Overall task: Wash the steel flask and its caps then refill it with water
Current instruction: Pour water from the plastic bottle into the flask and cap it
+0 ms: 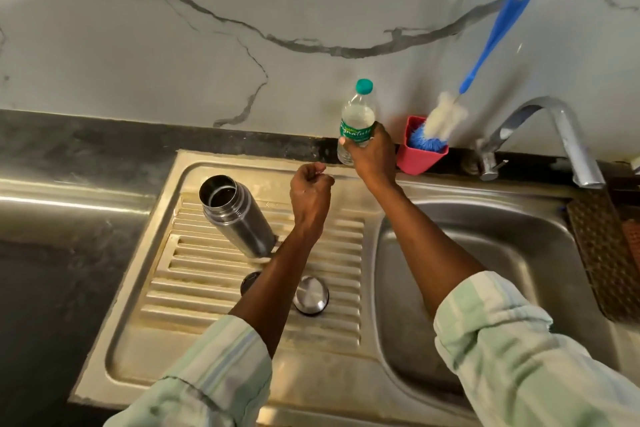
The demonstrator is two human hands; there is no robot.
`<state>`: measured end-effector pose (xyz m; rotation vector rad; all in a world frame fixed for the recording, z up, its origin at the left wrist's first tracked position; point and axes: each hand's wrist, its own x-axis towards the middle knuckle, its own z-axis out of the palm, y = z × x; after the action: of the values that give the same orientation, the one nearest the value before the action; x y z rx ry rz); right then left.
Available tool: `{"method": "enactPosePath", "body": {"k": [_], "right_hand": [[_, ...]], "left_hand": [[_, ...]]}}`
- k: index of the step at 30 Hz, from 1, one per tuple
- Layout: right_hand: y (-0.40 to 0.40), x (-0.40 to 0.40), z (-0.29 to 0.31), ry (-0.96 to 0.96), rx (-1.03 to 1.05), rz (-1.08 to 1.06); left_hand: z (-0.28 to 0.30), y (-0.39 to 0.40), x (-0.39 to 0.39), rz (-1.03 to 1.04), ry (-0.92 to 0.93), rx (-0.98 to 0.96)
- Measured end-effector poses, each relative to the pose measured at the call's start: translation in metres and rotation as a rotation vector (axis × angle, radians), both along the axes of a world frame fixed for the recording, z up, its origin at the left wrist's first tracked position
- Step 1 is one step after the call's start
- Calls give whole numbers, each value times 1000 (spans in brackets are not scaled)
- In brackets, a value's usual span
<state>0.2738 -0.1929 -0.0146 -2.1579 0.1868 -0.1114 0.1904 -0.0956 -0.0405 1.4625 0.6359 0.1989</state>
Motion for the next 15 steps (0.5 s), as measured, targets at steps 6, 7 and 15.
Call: {"method": "enactPosePath", "body": {"k": [6, 7, 15], "right_hand": [[4, 1, -3, 21, -21, 15], [3, 0, -3, 26, -19, 23], [-8, -22, 9, 108, -72, 57]], "left_hand": [[0, 0, -4, -28, 29, 36], [2, 0, -6, -31, 28, 39], [24, -2, -25, -80, -33, 59]]}}
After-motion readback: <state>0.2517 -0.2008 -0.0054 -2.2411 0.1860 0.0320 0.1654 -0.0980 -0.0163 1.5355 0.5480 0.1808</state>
